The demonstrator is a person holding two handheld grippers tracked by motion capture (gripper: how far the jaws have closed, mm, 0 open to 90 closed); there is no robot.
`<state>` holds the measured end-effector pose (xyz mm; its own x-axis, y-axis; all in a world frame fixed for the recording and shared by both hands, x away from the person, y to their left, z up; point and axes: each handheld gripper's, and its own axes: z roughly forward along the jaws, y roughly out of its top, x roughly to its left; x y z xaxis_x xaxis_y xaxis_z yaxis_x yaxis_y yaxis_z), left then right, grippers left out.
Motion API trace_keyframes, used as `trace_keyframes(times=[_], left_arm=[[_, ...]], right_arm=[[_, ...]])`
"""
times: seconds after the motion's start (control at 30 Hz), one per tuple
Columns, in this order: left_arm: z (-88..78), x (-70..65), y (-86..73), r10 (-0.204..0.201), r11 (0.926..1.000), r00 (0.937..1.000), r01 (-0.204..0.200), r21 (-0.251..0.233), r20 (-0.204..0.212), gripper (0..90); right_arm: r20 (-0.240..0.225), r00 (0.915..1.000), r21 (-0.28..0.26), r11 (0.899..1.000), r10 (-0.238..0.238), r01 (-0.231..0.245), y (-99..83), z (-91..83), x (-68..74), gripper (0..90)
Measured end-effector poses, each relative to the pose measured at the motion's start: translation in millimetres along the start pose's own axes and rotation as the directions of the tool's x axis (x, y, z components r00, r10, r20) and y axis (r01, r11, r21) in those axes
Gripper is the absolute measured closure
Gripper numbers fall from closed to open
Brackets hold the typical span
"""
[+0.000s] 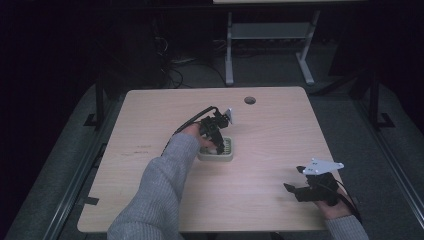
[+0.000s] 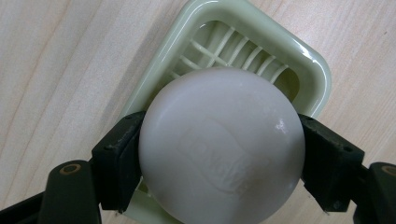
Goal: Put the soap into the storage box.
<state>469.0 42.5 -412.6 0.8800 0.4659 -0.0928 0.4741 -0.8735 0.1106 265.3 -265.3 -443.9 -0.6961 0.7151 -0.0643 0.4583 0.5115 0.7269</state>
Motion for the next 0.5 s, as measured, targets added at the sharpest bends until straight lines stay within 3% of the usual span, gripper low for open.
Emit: trace_keyframes(times=[0.17, 0.3, 0.5], left_arm=[[-0.4, -0.2, -0.8, 0.003, 1.0, 1.0, -0.003, -0.007, -0.002, 22.5], [-6.7, 0.5, -2.7, -0.003, 0.9983, 1.0, 0.003, -0.058, -0.002, 20.3], [-8.7, 0.7, -4.2, -0.011, 0.9985, 0.9999, 0.011, -0.053, -0.001, 19.0]], right_arm=[[-0.003, 1.0, 0.003, 1.0, -0.004, 0.004, 0.2, 0.2, 0.2, 23.1], [-0.001, 1.0, 0.007, 1.0, -0.003, 0.003, 0.0, -0.2, 0.1, 23.1], [-0.001, 1.0, 0.009, 1.0, -0.007, 0.007, 0.6, 0.7, 1.2, 23.1]])
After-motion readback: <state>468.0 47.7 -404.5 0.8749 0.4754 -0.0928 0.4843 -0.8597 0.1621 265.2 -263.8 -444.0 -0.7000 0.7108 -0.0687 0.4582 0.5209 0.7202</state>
